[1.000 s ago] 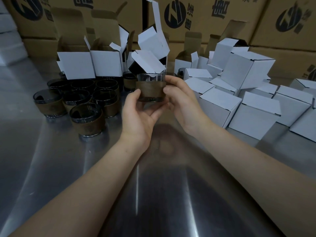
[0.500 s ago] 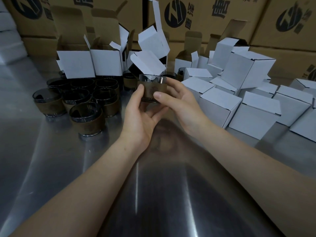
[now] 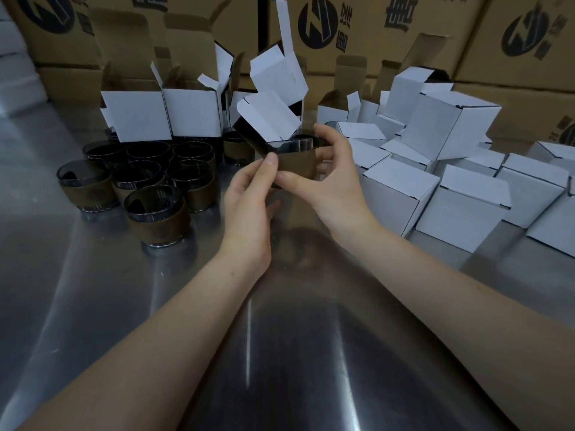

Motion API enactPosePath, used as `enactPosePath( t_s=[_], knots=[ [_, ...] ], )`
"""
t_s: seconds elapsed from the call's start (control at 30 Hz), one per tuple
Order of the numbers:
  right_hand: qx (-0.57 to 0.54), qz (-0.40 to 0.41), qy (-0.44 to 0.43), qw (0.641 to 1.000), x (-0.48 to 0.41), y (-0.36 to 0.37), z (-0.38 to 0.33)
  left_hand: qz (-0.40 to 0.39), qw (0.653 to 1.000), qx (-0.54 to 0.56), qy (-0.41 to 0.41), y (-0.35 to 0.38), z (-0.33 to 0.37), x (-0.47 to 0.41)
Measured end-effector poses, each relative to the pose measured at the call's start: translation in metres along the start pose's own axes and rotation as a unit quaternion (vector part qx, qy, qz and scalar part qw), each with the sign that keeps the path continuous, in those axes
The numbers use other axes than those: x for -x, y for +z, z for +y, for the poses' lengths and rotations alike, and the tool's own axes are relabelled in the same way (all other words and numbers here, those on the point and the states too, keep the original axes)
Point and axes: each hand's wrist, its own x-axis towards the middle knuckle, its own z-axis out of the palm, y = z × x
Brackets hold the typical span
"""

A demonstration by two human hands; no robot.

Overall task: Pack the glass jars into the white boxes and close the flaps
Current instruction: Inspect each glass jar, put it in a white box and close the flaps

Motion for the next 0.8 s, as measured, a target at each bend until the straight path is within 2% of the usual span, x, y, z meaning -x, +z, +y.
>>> enactPosePath(
  t_s=[0.13, 0.2, 0.43, 0.8],
  knots=[
    [0.091, 0.021, -0.064, 0.994, -0.0002, 0.0039, 0.0028, -0.067, 0.998, 0.001, 0.011, 0.0018, -0.0002, 0.003],
    [0.123, 0.016, -0.09, 0.988, 0.0001, 0.0057, 0.0043, -0.074, 0.997, 0.006, 0.015, 0.0019, -0.0012, 0.0037],
    [0.149, -0.064, -0.12, 0.979, 0.0015, 0.0034, 0.008, -0.015, 0.998, -0.037, 0.053, 0.0003, -0.0019, -0.0009],
    [0.171, -0.004, -0.226, 0.959, 0.0001, 0.0042, 0.0085, 0.014, 0.975, -0.128, 0.179, 0.0041, -0.0044, -0.0005]
  ],
)
